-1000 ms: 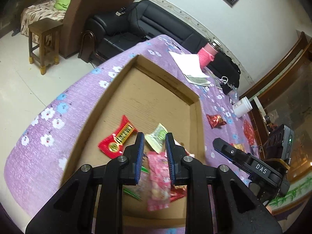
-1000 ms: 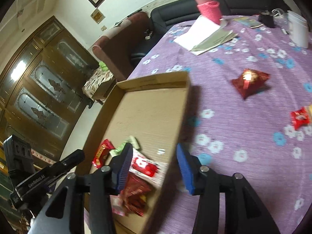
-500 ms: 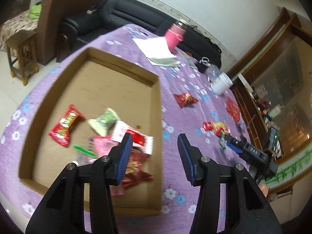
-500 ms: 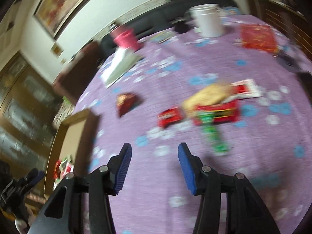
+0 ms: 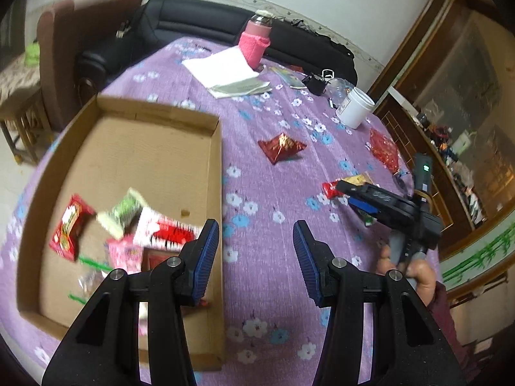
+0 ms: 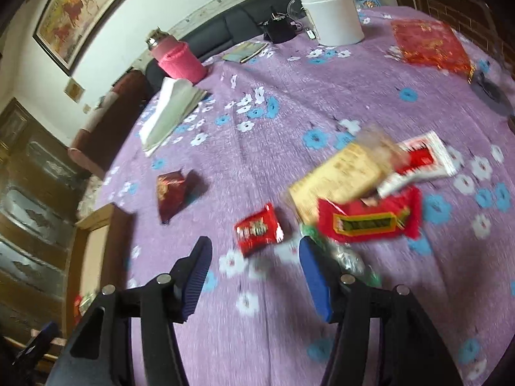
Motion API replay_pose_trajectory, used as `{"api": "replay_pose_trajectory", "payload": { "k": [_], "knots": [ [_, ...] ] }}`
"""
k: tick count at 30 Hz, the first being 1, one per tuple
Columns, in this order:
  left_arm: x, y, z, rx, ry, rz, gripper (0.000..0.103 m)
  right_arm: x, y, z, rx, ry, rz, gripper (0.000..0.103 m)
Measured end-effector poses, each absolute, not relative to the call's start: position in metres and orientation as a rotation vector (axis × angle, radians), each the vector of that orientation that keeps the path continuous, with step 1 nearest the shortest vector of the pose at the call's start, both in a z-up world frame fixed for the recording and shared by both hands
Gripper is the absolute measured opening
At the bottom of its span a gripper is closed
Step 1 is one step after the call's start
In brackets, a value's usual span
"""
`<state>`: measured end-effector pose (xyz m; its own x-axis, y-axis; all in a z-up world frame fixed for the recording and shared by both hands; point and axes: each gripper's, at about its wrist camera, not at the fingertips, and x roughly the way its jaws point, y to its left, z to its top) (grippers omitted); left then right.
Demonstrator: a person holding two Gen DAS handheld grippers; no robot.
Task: Organize snacks
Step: 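Move both open tools back to the snacks on the cloth, then grasp the dark red snack bag with the left tool while the right tool grasps the small red packet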
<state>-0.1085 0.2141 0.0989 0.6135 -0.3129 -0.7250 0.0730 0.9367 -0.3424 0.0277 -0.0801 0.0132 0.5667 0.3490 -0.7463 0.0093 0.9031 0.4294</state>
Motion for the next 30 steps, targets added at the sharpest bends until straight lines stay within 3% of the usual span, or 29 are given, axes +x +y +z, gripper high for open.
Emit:
{"api": "replay_pose_trajectory", "payload": {
  "k": [4,5,6,8,19,30],
  "knots": [
    [-0.085,0.200,0.107,-0.226,0.862,-0.233,0.048,0.036,-0.070,0.009,0.340,0.924,0.155,0.058],
    [-0.077,0.195,0.108,-0.212,0.860,-0.240,0.048,0.037,-0.068,0.009,0.315,0.917,0.143,0.043],
    [-0.070,0.191,0.109,-0.199,0.858,-0.248,0.048,0.037,-0.068,0.008,0.291,0.911,0.123,0.034],
    [-0.050,0.179,0.109,-0.162,0.855,-0.272,0.048,0.036,-0.071,0.006,0.279,0.899,0.126,0.028],
    [0.065,0.119,0.070,0.001,0.936,-0.365,0.048,0.037,-0.082,0.006,0.314,0.907,0.184,0.025],
    [0.106,0.095,0.033,0.193,0.984,-0.407,0.048,0.041,-0.088,0.006,0.357,0.931,0.209,0.025]
  ]
}}
